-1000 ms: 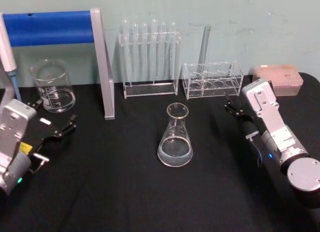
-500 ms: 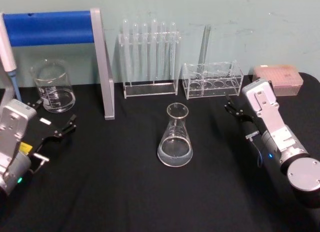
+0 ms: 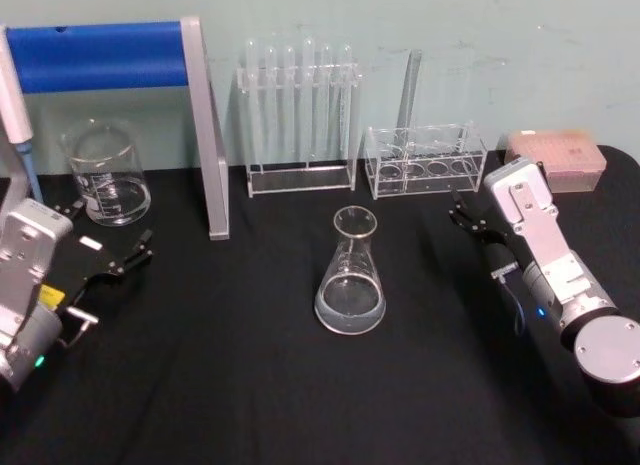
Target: Grasp the erlenmeyer flask with one hand, shake it three times, then place it back.
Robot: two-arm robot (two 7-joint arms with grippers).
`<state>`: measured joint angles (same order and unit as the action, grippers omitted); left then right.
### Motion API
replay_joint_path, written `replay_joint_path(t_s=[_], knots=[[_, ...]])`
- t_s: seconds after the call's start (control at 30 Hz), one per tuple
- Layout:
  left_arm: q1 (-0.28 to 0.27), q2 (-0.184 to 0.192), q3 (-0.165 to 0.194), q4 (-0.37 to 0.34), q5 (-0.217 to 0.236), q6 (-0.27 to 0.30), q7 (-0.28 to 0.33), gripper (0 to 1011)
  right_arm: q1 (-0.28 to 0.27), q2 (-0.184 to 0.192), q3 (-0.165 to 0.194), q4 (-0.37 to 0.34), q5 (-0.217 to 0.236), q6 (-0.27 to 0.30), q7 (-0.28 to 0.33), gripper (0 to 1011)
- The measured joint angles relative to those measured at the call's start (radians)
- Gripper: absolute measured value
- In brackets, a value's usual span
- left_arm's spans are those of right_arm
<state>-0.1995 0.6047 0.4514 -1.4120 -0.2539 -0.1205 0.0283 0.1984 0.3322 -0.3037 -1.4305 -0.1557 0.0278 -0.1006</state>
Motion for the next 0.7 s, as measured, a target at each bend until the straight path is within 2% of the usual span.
replay_joint_path(t_s=[0.7], knots=[[0.0, 0.0, 0.0, 0.0, 0.0, 0.0, 0.0, 1001, 0.0, 0.0, 0.0, 0.0, 0.0, 0.0, 0.0, 1003]])
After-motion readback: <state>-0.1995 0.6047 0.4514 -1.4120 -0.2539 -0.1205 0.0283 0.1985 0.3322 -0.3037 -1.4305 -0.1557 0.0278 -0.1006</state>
